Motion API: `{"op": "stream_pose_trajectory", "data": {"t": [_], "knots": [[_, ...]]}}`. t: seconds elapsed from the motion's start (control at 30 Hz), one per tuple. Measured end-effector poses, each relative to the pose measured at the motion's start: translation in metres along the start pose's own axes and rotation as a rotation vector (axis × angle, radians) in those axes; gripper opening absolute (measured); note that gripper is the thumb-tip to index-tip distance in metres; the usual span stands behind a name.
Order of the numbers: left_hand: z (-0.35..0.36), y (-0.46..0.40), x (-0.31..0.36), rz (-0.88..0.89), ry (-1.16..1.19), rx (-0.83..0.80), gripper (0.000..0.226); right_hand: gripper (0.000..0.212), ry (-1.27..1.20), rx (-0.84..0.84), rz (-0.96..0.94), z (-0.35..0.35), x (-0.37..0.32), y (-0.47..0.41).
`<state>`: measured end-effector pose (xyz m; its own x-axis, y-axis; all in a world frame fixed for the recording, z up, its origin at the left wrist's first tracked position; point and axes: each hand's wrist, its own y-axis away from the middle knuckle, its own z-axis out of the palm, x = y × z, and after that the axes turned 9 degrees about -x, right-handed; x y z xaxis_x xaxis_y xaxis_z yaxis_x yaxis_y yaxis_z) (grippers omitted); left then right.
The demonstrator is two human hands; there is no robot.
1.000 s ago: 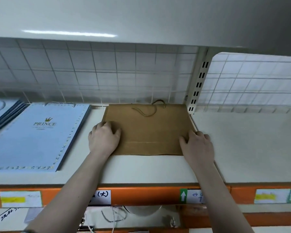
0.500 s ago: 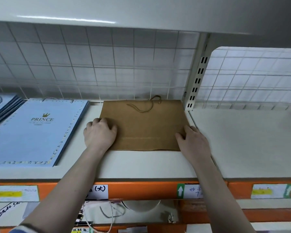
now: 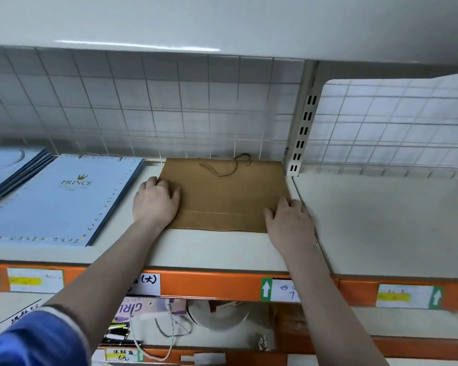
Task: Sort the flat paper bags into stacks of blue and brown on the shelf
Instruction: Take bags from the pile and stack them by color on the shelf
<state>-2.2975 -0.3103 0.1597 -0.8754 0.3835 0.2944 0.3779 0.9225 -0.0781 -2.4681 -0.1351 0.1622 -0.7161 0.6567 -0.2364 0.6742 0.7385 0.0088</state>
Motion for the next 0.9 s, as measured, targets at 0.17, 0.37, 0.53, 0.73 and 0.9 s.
{"op": "stream_pose_trajectory", "data": {"t": [0.17, 0.37, 0.53, 0.73, 0.9], "knots": [[-0.007, 0.01, 0.0, 0.077, -0.109, 0.035, 0.046, 0.06, 0.065, 0.017, -0.062, 0.001, 0.003, 0.008], [-0.006, 0.025, -0.02, 0.293, -0.046, -0.109, 0.06, 0.071, 0.137, -0.081, -0.281, 0.002, 0.005, 0.016], [-0.005, 0.037, -0.031, 0.364, -0.101, -0.24, 0.104, 0.082, 0.182, -0.136, -0.29, 0.002, 0.005, 0.016], [-0.007, 0.038, -0.036, 0.394, -0.069, -0.268, 0.133, 0.079, 0.22, -0.135, -0.287, 0.001, 0.002, 0.017], [-0.006, 0.038, -0.033, 0.397, -0.078, -0.229, 0.133, 0.077, 0.228, -0.139, -0.292, 0.002, 0.001, 0.013]]}}
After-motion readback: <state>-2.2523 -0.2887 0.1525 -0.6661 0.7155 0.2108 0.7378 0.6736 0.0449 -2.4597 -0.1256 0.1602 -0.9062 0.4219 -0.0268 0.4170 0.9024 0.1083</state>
